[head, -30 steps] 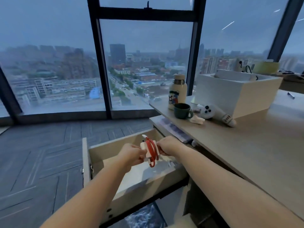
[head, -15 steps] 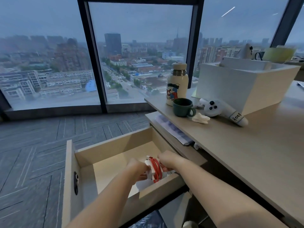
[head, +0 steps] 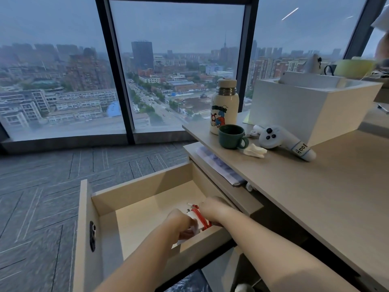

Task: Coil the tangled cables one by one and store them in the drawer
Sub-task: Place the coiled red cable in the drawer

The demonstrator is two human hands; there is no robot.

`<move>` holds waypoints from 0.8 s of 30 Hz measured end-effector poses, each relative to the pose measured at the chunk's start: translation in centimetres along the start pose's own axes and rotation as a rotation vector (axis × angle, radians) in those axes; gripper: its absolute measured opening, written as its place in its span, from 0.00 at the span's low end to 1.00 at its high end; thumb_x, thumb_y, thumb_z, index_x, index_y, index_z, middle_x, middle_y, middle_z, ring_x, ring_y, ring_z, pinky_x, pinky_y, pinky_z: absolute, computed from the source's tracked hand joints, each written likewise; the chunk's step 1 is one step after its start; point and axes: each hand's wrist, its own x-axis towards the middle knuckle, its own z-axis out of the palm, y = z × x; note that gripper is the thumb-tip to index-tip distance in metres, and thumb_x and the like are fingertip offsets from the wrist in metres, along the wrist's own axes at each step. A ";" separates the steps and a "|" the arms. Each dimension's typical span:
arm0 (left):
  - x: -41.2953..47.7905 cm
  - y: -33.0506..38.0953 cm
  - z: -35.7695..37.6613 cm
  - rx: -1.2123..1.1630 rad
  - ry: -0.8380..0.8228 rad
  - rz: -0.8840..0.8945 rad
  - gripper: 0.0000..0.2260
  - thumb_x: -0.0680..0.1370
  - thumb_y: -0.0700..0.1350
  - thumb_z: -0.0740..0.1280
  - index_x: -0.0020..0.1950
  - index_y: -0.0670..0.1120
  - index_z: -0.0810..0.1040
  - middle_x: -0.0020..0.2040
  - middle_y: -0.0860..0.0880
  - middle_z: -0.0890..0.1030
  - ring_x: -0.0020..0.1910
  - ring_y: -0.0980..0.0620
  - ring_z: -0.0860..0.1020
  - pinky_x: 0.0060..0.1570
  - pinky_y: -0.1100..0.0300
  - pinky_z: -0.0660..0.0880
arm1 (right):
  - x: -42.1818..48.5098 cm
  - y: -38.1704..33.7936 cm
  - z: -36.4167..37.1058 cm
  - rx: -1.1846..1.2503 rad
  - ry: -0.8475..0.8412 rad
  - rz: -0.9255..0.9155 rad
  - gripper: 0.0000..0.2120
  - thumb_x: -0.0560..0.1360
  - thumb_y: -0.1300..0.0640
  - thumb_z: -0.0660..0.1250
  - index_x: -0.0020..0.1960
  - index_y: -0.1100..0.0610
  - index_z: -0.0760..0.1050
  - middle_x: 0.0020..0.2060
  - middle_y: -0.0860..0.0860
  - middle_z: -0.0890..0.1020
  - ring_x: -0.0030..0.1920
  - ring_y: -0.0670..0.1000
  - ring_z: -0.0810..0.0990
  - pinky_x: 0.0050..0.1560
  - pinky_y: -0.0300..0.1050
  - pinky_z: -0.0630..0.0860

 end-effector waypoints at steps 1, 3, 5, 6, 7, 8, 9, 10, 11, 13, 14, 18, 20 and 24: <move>0.0 0.0 0.0 0.017 -0.002 0.001 0.06 0.71 0.31 0.68 0.37 0.37 0.72 0.27 0.43 0.74 0.20 0.51 0.72 0.21 0.63 0.68 | 0.1 0.1 0.1 0.005 0.007 0.008 0.11 0.80 0.58 0.54 0.47 0.59 0.73 0.37 0.53 0.72 0.42 0.52 0.76 0.38 0.39 0.70; 0.2 0.1 0.0 0.035 -0.005 0.002 0.05 0.73 0.34 0.69 0.41 0.37 0.74 0.31 0.42 0.76 0.23 0.51 0.73 0.19 0.64 0.68 | 0.0 0.5 0.1 -0.046 0.024 0.009 0.09 0.79 0.58 0.58 0.42 0.57 0.71 0.38 0.54 0.74 0.39 0.51 0.75 0.39 0.41 0.72; 0.3 0.1 0.1 0.038 -0.003 0.013 0.06 0.74 0.37 0.70 0.45 0.36 0.75 0.36 0.40 0.79 0.26 0.50 0.76 0.21 0.63 0.69 | 0.1 0.9 -0.1 -0.072 0.057 0.035 0.10 0.79 0.60 0.59 0.39 0.57 0.69 0.36 0.52 0.73 0.35 0.48 0.72 0.35 0.38 0.70; 0.4 0.1 0.2 0.038 0.000 0.021 0.08 0.75 0.39 0.70 0.47 0.36 0.75 0.38 0.40 0.80 0.27 0.50 0.77 0.21 0.63 0.70 | 0.0 1.0 -0.3 -0.083 0.078 0.036 0.10 0.79 0.62 0.59 0.38 0.56 0.68 0.35 0.52 0.72 0.34 0.48 0.72 0.33 0.37 0.68; 0.4 0.1 0.2 0.037 0.002 0.029 0.08 0.75 0.40 0.71 0.47 0.36 0.75 0.38 0.40 0.80 0.28 0.50 0.77 0.21 0.63 0.71 | 0.0 1.2 -0.3 -0.090 0.087 0.031 0.11 0.78 0.62 0.59 0.38 0.56 0.68 0.35 0.52 0.72 0.34 0.48 0.72 0.33 0.37 0.68; 0.4 0.1 0.2 0.039 0.003 0.034 0.08 0.75 0.41 0.71 0.46 0.36 0.75 0.37 0.41 0.80 0.28 0.50 0.78 0.22 0.63 0.71 | 0.1 1.2 -0.3 -0.098 0.098 0.022 0.10 0.78 0.63 0.59 0.38 0.56 0.70 0.36 0.52 0.73 0.34 0.49 0.73 0.34 0.38 0.69; 0.4 0.1 0.2 0.043 0.005 0.039 0.09 0.75 0.41 0.71 0.46 0.37 0.75 0.36 0.41 0.80 0.29 0.50 0.78 0.23 0.62 0.72 | 0.2 1.2 -0.4 -0.096 0.109 0.017 0.09 0.77 0.63 0.60 0.38 0.57 0.72 0.36 0.52 0.75 0.36 0.50 0.75 0.35 0.39 0.70; 0.5 0.1 0.3 0.045 0.010 0.044 0.09 0.75 0.41 0.71 0.46 0.37 0.75 0.35 0.42 0.80 0.29 0.50 0.79 0.25 0.62 0.74 | 0.2 1.1 -0.3 -0.087 0.124 0.013 0.09 0.76 0.64 0.61 0.39 0.57 0.74 0.37 0.53 0.77 0.38 0.51 0.77 0.37 0.40 0.72; 0.5 0.1 0.3 0.041 0.014 0.048 0.09 0.75 0.41 0.71 0.45 0.37 0.75 0.35 0.42 0.80 0.29 0.50 0.79 0.27 0.61 0.75 | 0.3 1.1 -0.3 -0.083 0.129 0.008 0.08 0.75 0.65 0.61 0.40 0.58 0.76 0.39 0.54 0.79 0.40 0.53 0.79 0.38 0.41 0.74; 0.7 0.0 0.3 0.029 0.015 0.048 0.09 0.74 0.41 0.72 0.46 0.36 0.75 0.35 0.42 0.80 0.29 0.50 0.79 0.30 0.60 0.78 | 0.3 0.9 -0.4 -0.078 0.116 -0.004 0.07 0.74 0.65 0.62 0.45 0.61 0.79 0.43 0.55 0.82 0.44 0.54 0.81 0.42 0.43 0.78; 0.8 0.0 0.3 0.025 0.018 0.050 0.10 0.74 0.41 0.72 0.47 0.36 0.76 0.36 0.42 0.80 0.30 0.50 0.80 0.33 0.59 0.80 | 0.3 1.0 -0.5 -0.079 0.106 -0.011 0.07 0.75 0.65 0.62 0.47 0.61 0.80 0.44 0.55 0.82 0.45 0.54 0.82 0.45 0.44 0.79; 1.0 -0.2 0.5 0.037 0.029 0.066 0.14 0.74 0.43 0.73 0.52 0.35 0.77 0.38 0.42 0.81 0.31 0.50 0.80 0.38 0.58 0.81 | 0.3 1.3 -0.6 -0.101 0.107 -0.029 0.07 0.76 0.65 0.63 0.50 0.60 0.79 0.46 0.55 0.82 0.46 0.53 0.81 0.50 0.46 0.79; 1.1 -0.3 0.6 0.043 0.043 0.074 0.15 0.74 0.45 0.73 0.52 0.35 0.77 0.37 0.43 0.80 0.30 0.52 0.79 0.35 0.61 0.80 | 0.2 1.5 -0.5 -0.114 0.140 -0.028 0.07 0.77 0.64 0.61 0.48 0.59 0.78 0.44 0.55 0.81 0.44 0.53 0.80 0.47 0.44 0.78; 1.0 -0.3 0.9 0.058 0.057 0.101 0.15 0.74 0.47 0.73 0.49 0.34 0.79 0.37 0.43 0.80 0.31 0.51 0.78 0.41 0.59 0.81 | 0.0 1.7 -0.5 -0.131 0.176 -0.029 0.06 0.78 0.62 0.60 0.45 0.58 0.75 0.41 0.54 0.78 0.42 0.52 0.78 0.42 0.41 0.74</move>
